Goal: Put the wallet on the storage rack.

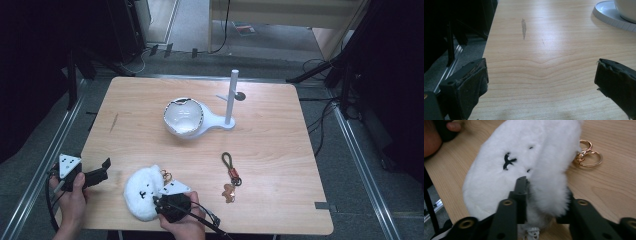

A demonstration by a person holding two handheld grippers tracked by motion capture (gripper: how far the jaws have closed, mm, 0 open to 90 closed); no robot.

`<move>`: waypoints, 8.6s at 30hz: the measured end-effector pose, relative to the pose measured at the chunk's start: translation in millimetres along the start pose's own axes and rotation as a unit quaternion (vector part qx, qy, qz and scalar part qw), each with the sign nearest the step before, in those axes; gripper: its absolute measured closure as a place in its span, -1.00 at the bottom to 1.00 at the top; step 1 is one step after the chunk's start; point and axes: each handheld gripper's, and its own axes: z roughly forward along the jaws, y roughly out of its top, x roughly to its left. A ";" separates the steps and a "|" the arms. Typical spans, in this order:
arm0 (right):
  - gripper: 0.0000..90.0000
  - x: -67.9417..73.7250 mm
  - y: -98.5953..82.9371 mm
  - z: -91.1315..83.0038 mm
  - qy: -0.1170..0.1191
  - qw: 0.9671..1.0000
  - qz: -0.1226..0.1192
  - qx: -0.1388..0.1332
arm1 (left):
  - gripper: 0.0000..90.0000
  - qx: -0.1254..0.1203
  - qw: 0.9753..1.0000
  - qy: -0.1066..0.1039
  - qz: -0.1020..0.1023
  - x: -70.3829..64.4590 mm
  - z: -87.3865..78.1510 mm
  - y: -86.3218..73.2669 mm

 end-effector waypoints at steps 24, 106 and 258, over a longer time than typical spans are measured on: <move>0.81 -38.6 19.3 -53.6 -0.007 0.996 0.044 -0.078 | -1.00 0.002 1.000 -0.003 -0.002 0.6 0.3 0.2; 0.61 -135.3 141.0 -54.4 -0.154 0.977 0.103 -0.106 | -1.00 0.003 1.000 -0.006 -0.006 1.7 0.7 0.3; 0.71 -146.7 173.7 -1.0 -0.203 0.970 0.071 -0.113 | -0.99 0.014 1.000 -0.009 -0.006 1.3 2.1 1.0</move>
